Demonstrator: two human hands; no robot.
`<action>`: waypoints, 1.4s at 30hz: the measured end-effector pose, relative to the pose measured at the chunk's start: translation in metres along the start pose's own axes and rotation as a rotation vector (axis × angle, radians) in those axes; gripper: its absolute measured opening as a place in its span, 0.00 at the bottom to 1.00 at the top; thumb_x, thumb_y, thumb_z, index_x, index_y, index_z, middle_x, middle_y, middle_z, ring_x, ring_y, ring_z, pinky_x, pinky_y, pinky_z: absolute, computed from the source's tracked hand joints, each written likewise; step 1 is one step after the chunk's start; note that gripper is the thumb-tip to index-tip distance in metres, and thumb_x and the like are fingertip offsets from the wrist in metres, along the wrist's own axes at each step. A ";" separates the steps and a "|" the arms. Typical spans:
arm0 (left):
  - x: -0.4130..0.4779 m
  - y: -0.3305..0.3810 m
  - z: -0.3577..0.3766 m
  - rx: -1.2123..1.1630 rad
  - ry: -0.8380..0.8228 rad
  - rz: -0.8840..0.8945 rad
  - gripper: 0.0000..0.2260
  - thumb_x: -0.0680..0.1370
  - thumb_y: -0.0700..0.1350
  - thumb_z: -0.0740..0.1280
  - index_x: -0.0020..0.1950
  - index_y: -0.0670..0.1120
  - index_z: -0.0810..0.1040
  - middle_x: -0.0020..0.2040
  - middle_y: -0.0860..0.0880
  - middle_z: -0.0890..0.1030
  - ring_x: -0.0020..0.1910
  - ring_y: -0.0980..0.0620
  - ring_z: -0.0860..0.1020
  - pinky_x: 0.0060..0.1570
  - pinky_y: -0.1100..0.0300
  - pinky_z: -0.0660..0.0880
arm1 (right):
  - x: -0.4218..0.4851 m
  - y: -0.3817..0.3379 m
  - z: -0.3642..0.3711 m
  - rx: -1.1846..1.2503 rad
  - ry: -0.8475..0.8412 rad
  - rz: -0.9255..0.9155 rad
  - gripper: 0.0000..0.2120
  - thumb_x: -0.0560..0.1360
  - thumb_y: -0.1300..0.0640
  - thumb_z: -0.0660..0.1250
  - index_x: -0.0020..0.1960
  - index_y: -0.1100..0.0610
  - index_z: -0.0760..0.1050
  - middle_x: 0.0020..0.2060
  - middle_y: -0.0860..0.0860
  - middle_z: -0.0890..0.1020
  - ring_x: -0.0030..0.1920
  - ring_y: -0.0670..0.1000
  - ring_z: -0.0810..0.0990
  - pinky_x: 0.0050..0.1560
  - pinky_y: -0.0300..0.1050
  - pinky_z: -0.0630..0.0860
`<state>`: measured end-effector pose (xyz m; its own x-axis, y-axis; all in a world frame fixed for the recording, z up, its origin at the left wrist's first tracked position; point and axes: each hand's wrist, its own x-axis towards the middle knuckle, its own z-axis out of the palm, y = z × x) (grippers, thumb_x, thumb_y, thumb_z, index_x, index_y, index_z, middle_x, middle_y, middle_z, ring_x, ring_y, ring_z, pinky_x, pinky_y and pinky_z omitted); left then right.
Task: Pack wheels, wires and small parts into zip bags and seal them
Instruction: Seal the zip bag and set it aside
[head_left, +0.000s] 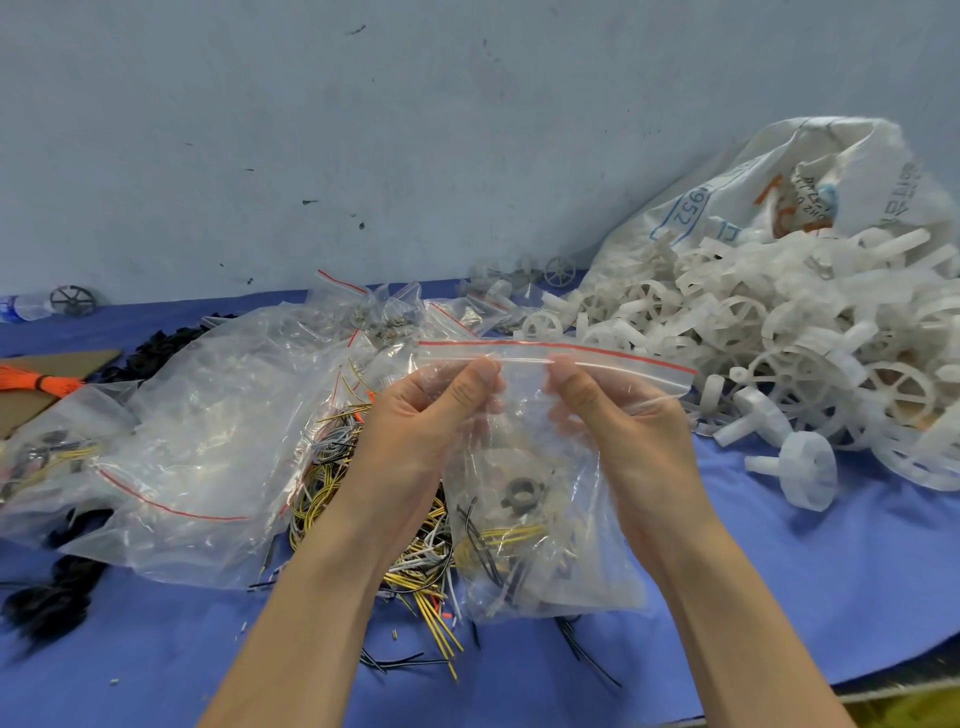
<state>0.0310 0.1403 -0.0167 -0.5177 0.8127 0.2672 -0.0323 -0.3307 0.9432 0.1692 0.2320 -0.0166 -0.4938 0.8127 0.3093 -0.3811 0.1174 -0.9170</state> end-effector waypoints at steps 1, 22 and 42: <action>0.000 0.001 0.000 0.000 -0.001 0.000 0.13 0.72 0.55 0.74 0.47 0.45 0.84 0.44 0.44 0.81 0.46 0.46 0.77 0.56 0.42 0.74 | 0.000 0.000 0.000 -0.002 0.006 -0.006 0.12 0.66 0.41 0.75 0.42 0.49 0.86 0.36 0.45 0.85 0.36 0.42 0.80 0.39 0.32 0.75; -0.002 0.002 0.011 0.003 -0.004 0.003 0.13 0.72 0.52 0.73 0.48 0.44 0.85 0.51 0.35 0.82 0.56 0.35 0.79 0.64 0.31 0.68 | -0.004 0.001 0.006 0.024 -0.072 -0.043 0.05 0.71 0.48 0.73 0.43 0.48 0.85 0.37 0.45 0.85 0.40 0.42 0.82 0.41 0.30 0.75; -0.002 0.001 0.015 0.101 -0.038 0.100 0.08 0.74 0.51 0.72 0.48 0.49 0.86 0.48 0.47 0.85 0.49 0.45 0.79 0.57 0.35 0.74 | -0.006 -0.001 0.007 0.026 -0.057 -0.022 0.07 0.72 0.48 0.72 0.45 0.49 0.86 0.42 0.46 0.87 0.43 0.42 0.83 0.42 0.32 0.76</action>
<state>0.0449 0.1459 -0.0131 -0.4811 0.7965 0.3663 0.1050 -0.3625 0.9261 0.1669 0.2225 -0.0161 -0.5284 0.7761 0.3441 -0.4122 0.1199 -0.9032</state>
